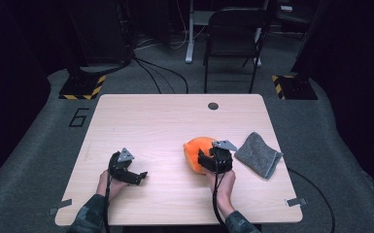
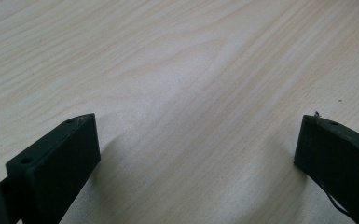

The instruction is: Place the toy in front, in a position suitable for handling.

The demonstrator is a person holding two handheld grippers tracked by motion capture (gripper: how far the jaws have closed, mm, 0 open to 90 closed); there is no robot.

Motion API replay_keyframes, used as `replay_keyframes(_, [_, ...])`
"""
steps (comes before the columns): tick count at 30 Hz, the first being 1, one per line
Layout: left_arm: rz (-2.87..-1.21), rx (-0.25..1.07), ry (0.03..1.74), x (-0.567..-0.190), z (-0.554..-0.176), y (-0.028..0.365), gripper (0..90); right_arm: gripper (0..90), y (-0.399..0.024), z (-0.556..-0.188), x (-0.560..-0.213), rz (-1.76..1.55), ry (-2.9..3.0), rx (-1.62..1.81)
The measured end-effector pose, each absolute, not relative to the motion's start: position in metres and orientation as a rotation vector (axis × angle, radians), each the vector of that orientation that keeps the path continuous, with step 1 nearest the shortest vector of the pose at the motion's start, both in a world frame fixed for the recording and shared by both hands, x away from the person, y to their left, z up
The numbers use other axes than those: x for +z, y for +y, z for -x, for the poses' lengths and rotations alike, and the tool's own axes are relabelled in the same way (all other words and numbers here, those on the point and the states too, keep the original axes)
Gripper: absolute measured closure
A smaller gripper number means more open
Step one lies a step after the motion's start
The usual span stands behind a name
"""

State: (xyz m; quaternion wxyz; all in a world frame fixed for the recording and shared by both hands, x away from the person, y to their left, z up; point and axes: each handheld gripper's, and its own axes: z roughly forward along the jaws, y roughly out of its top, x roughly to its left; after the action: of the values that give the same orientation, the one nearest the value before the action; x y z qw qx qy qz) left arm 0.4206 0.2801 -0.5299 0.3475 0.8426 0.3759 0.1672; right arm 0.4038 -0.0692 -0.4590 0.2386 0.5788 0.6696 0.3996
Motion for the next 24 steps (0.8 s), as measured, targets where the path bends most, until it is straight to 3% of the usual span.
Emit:
replay_keyframes(3, [-2.186, 0.433, 0.975, -0.530, -0.421, 0.280, 0.0, 18.6, -0.082, -0.404, -0.450, -1.561, 1.845, 1.165])
replay_keyframes(10, [-2.172, 0.437, 0.991, -0.530, -0.421, 0.280, 0.0, 9.4, -0.109, -0.401, -0.432, -1.504, 1.886, 1.268])
replay_keyframes(13, [-2.171, 0.433, 0.998, -0.530, -0.421, 0.280, 0.0, 1.3, -0.129, -0.401, -0.428, -1.426, 1.965, 1.251])
replay_keyframes(24, [-2.089, 0.426, 0.966, -0.506, -0.414, 0.268, 1.9, 0.0, -0.163, -0.411, -0.430, -1.377, 2.043, 1.230])
